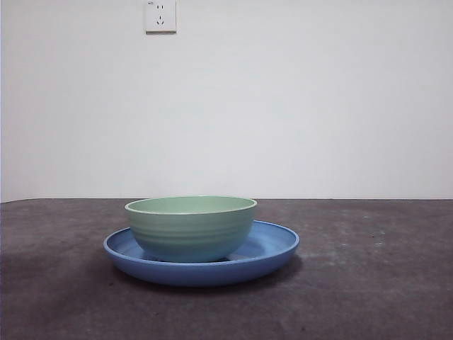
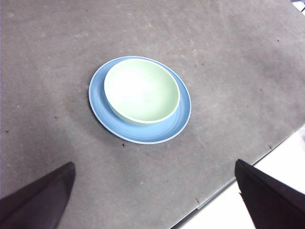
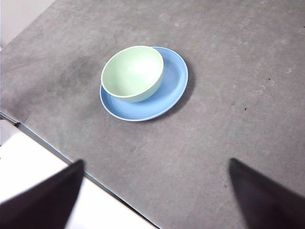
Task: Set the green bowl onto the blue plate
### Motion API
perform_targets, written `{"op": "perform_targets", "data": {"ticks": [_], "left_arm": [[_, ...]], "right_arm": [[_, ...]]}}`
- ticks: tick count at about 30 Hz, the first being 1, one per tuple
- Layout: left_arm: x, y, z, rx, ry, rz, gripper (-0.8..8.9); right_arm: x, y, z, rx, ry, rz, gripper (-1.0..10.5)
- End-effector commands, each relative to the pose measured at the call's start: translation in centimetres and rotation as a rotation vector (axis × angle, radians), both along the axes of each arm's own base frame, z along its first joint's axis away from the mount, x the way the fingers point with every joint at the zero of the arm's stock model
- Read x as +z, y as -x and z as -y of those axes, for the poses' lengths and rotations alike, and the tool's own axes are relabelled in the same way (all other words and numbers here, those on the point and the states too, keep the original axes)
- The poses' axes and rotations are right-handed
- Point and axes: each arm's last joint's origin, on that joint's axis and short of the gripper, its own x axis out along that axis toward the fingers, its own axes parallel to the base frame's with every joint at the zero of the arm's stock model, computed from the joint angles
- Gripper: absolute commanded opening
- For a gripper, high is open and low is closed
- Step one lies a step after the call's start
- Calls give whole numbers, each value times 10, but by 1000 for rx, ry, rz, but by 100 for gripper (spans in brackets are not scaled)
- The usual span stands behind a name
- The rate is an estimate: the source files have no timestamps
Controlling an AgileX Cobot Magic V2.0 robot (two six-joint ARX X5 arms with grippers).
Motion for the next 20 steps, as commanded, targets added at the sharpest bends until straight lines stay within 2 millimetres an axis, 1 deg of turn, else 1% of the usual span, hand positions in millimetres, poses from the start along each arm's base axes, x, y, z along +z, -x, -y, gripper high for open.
{"op": "perform_targets", "data": {"ticks": [1,2,3,4,20], "left_arm": [[3,1,0,-14,-8,1,56],[3,1,0,-13,-11,-6,23],[2,2,0,-11,-11,-12,30],[2,2,-1,-8,-8,-15,18],[3,2,0,-6,-2,-9,20]], "right_arm": [[4,2,0,4,-8,12,96],[4,2,0,4,-6,11,-9],[4,2,0,6,-6,11,15],[4,2,0,7,-6,12,15],[5,1,0,7,-8,30,15]]}}
